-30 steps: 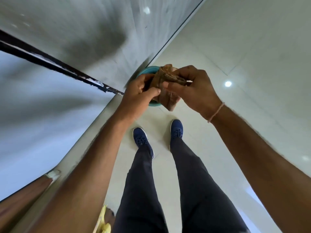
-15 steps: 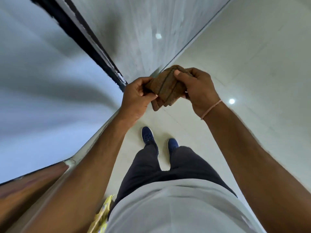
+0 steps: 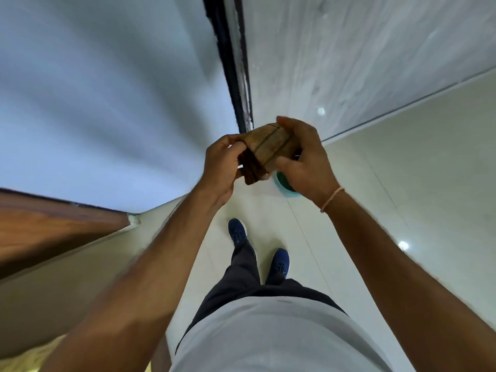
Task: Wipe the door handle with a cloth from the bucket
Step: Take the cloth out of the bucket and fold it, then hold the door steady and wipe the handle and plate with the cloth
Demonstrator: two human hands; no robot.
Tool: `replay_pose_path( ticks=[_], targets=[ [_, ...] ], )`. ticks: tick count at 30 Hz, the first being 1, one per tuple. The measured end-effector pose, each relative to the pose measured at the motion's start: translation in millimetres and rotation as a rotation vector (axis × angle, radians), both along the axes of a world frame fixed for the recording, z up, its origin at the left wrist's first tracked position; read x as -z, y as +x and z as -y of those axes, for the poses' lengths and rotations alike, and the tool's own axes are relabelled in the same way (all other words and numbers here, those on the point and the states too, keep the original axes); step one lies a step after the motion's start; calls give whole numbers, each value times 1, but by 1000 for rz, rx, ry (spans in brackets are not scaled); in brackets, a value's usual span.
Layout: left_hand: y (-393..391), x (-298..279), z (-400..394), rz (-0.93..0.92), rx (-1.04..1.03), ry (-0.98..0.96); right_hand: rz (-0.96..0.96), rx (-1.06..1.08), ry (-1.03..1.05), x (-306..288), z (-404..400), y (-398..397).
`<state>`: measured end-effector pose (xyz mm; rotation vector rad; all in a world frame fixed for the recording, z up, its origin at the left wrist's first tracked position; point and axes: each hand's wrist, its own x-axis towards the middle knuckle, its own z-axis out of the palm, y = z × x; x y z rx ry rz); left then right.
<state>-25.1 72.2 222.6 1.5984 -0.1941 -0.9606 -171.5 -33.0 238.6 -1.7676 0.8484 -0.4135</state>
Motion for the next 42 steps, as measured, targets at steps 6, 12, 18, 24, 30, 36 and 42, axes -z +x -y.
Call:
replay_pose_path(
  ticks=[6,12,18,24,30,36,42],
  targets=[
    [19,-13,-58,-10,-204,-6,-9,-343,-290,-14,-25,27],
    [42,-26,-132,11,-326,-10,47,-452,-625,-35,-60,92],
    [73,-38,-207,-19,-406,-72,54,-607,-740,-72,-120,165],
    [112,-37,-302,-16,-363,-126,-43,-711,-404,-93,-188,250],
    [160,-38,-383,72,-319,12,-9,-801,-331,-88,-267,304],
    [210,-36,-440,-34,-450,-123,97,-887,-356,-81,-317,322],
    [251,-37,-456,-102,-547,-247,30,-978,-400,-72,-347,349]
  ],
)
